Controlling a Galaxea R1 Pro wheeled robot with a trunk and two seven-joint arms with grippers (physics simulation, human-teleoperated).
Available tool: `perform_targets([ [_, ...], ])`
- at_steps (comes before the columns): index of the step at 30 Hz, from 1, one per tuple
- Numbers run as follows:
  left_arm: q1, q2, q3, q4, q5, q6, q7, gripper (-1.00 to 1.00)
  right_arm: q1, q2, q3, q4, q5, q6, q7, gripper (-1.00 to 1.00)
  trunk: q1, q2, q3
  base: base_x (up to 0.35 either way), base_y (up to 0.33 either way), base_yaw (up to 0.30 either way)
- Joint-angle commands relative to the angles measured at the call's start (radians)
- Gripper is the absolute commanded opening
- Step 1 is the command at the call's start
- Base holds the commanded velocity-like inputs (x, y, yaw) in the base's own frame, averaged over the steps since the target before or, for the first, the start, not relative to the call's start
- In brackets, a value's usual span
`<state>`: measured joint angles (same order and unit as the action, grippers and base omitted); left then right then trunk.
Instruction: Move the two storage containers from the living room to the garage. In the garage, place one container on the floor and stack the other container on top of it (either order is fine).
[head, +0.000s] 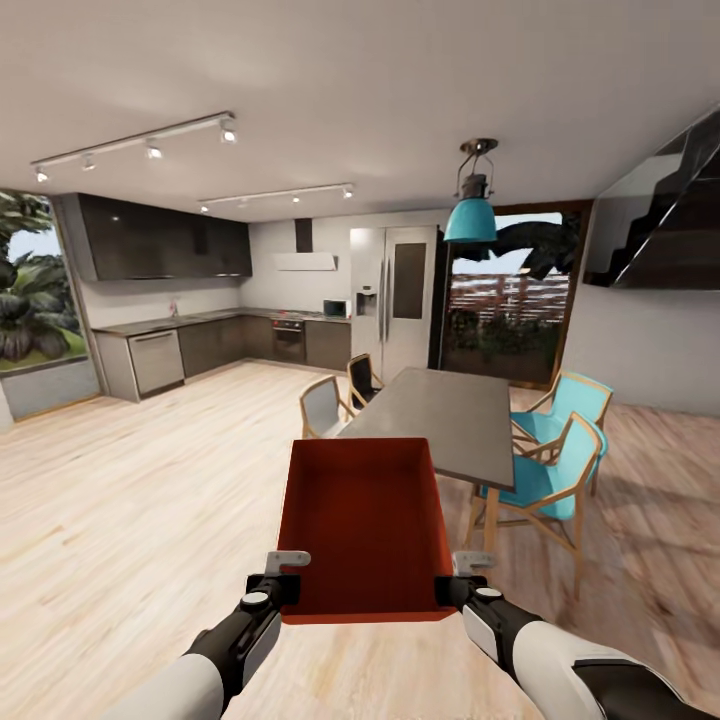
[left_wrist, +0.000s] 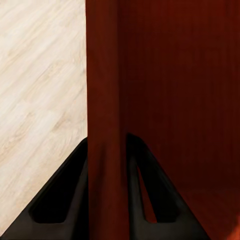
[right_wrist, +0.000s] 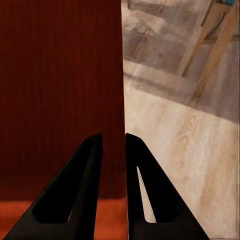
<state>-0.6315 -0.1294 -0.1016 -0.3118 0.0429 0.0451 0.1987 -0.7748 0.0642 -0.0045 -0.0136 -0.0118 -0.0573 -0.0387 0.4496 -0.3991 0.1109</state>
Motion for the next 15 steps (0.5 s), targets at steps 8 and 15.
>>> perform_targets([
  [8,-0.001,0.001,0.013,-0.006,-0.017,0.001,0.065,-1.00,0.000,0.001,-0.026,0.004,-0.002,-0.003,0.006,-1.00,0.000,-0.001,0.000,0.000,0.000,-0.289],
  [15,-0.001,0.001,0.013,-0.006,-0.017,0.001,0.065,-1.00,0.000,0.001,-0.026,0.004,-0.002,-0.002,0.006,-1.00,0.000,-0.001,0.000,0.000,0.000,-0.289],
])
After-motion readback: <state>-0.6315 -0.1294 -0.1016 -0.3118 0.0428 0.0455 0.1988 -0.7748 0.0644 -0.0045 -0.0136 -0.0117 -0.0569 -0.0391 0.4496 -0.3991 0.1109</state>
